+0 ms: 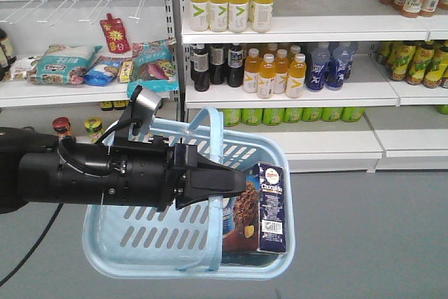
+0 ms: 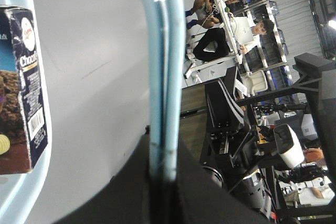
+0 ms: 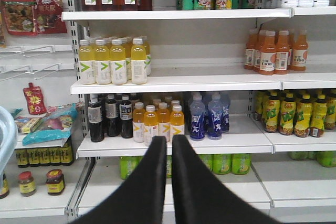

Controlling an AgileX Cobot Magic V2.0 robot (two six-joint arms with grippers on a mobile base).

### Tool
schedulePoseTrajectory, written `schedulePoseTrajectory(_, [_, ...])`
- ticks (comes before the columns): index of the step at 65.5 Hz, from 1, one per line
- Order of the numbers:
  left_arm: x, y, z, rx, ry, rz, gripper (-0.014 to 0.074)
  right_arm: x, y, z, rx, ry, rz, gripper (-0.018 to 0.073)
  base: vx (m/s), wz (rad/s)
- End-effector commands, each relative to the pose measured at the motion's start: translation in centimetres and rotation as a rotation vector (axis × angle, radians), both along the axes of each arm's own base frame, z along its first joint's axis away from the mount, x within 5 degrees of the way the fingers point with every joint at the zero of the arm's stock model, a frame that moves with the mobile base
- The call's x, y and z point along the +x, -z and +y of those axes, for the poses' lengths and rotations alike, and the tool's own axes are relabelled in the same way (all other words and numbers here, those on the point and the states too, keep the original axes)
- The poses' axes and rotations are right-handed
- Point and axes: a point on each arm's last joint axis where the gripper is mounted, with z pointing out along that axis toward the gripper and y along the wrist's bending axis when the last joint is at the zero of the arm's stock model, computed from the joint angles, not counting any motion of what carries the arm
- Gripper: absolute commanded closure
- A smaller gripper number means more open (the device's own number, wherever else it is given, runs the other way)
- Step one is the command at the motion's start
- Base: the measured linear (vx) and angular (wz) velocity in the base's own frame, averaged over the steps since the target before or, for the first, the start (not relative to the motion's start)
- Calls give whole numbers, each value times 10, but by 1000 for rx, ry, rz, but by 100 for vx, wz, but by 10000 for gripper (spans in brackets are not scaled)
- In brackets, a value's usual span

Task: Left arm holds basket, right arm returns cookies
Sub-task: 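Drive forward toward the drink shelves holding the basket in the left gripper, then turn the base toward the snack shelf, keeping the basket held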

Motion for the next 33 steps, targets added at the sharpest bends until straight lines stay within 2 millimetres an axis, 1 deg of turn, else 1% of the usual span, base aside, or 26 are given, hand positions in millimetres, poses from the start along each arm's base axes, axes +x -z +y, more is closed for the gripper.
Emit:
schedulePoseTrajectory(1, [-4,-33,-2,-153,2,-43,599,-1,-1,1,-15,-10,-65,568,38,-11])
schedulePoseTrajectory(20, [-4,-33,-2,-154,2,-43,599,-1,-1,1,-15,-10,-65,568,35,-16])
schedulePoseTrajectory(27, [-4,-33,-2,-154,2,-43,599,-1,-1,1,-15,-10,-65,568,29,-38])
schedulePoseTrajectory(33, [-4,-33,-2,-154,2,-43,599,-1,-1,1,-15,-10,-65,568,27,-56])
